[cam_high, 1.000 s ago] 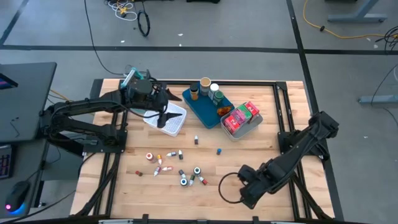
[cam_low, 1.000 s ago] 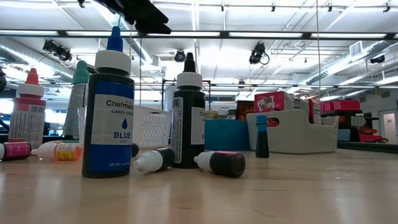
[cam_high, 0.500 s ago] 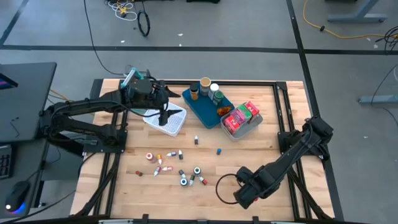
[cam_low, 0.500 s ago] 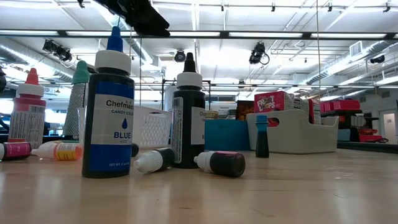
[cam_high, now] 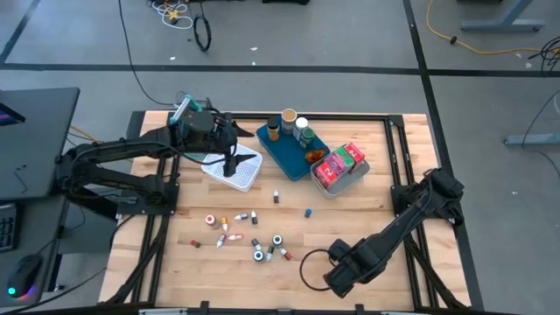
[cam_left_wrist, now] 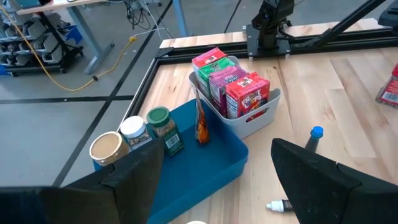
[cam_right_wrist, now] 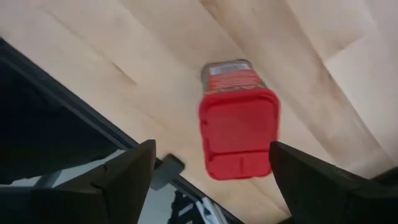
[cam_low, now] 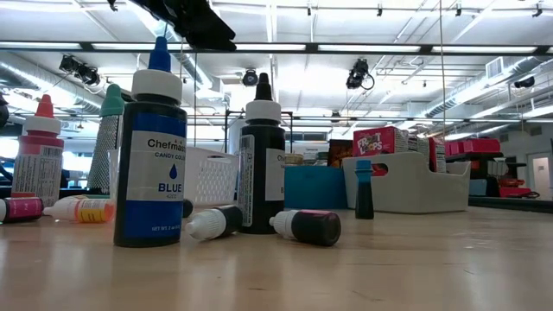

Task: Pick & Place Kitchen Items
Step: Put the red seasoning can into the blue bin

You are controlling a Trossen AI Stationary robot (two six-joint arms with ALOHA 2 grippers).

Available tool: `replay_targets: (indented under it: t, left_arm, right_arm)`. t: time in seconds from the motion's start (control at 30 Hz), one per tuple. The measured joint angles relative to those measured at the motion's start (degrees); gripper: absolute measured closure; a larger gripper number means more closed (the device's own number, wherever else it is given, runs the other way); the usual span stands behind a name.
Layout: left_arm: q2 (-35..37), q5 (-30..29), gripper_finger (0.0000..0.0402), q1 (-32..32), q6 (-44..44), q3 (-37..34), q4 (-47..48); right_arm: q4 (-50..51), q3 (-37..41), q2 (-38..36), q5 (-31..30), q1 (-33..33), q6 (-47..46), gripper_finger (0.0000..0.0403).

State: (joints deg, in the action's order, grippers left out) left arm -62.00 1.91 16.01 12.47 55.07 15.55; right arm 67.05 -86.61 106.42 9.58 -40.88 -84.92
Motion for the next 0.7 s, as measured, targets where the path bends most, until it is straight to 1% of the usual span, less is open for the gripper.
replay_targets:
  t: [0.1,0.23,0.4,0.47,0.57,0.7]
  left_arm:
    - [0.01,0.00,0.0097,0.01,0.00,0.00,-0.02]
    - [0.02,0.00,0.0097,0.00,0.00,0.00,0.00]
    - [0.00,0.00,0.0097,0.02,0.00,0.00,-0.01]
    - [0.00,0.00,0.0097,0.00,0.00,0.00,-0.02]
    - [0.01,0.00,0.0097,0.02,0.00,0.00,-0.02]
    - [0.01,0.00,0.0097,0.02,0.00,0.00,-0.01]
  right_arm:
    - [1.30,0.00,0.26,-0.11,-0.02,0.19,0.0080]
    - [3.42,0.00,0.28,-0.59,0.00,-2.09,0.0079]
    - [2.15,0.20,0.28,-1.60,-0.04,-0.66,0.0079]
    - [2.07,1.46,0.28,-2.11,-0.09,-0.37,0.0077]
    - [1.39,4.19,0.25,0.23,-0.17,-0.56,0.0076]
    - [-4.51,8.91,0.37,4.19,-0.24,0.26,0.0075]
